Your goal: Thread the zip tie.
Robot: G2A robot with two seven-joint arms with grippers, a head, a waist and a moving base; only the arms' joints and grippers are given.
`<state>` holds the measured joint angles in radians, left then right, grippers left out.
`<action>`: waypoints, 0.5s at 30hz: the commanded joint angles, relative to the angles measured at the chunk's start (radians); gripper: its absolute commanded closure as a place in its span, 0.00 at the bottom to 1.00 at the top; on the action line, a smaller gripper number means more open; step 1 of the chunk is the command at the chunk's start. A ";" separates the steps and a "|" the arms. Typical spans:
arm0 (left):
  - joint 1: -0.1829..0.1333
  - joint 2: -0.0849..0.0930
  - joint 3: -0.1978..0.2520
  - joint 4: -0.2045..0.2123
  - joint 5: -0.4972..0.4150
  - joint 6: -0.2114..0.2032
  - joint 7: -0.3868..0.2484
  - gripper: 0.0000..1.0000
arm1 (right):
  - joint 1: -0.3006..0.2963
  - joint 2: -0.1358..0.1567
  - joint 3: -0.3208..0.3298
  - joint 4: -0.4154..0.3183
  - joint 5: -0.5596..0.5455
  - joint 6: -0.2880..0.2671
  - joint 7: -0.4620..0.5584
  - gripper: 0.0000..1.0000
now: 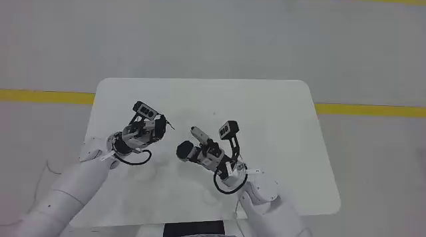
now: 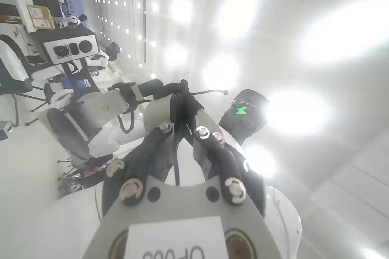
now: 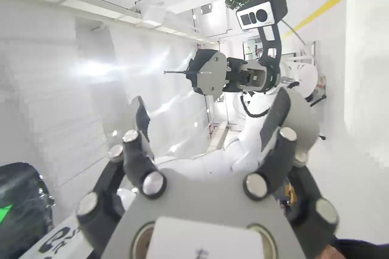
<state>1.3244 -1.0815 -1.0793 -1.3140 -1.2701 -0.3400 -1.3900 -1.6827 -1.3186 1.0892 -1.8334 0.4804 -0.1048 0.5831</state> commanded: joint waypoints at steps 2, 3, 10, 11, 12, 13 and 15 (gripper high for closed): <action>0.000 0.000 0.000 0.000 0.000 0.000 0.000 1.00 | 0.026 -0.004 -0.023 0.027 0.025 0.002 -0.008 0.60; 0.000 0.000 0.000 0.000 0.000 0.000 0.000 1.00 | 0.033 -0.005 -0.030 0.034 0.028 0.002 -0.012 0.61; 0.000 0.000 0.000 0.000 0.000 0.000 0.000 1.00 | 0.067 -0.013 -0.069 0.077 0.066 -0.021 -0.033 0.67; 0.000 0.000 0.000 0.000 0.000 0.000 0.000 1.00 | 0.071 -0.014 -0.071 0.084 0.070 -0.028 -0.036 0.68; 0.000 0.000 0.000 0.000 0.000 0.000 0.000 1.00 | 0.076 -0.016 -0.074 0.092 0.077 -0.036 -0.043 0.73; 0.000 0.000 0.000 0.000 0.000 0.000 0.000 1.00 | 0.080 -0.017 -0.077 0.097 0.082 -0.041 -0.047 0.73; 0.000 0.000 0.000 0.000 0.000 0.000 0.000 1.00 | 0.089 -0.019 -0.084 0.106 0.087 -0.051 -0.057 0.73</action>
<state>1.3244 -1.0815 -1.0794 -1.3140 -1.2700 -0.3400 -1.3900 -1.5982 -1.3363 1.0089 -1.7320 0.5650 -0.1513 0.5306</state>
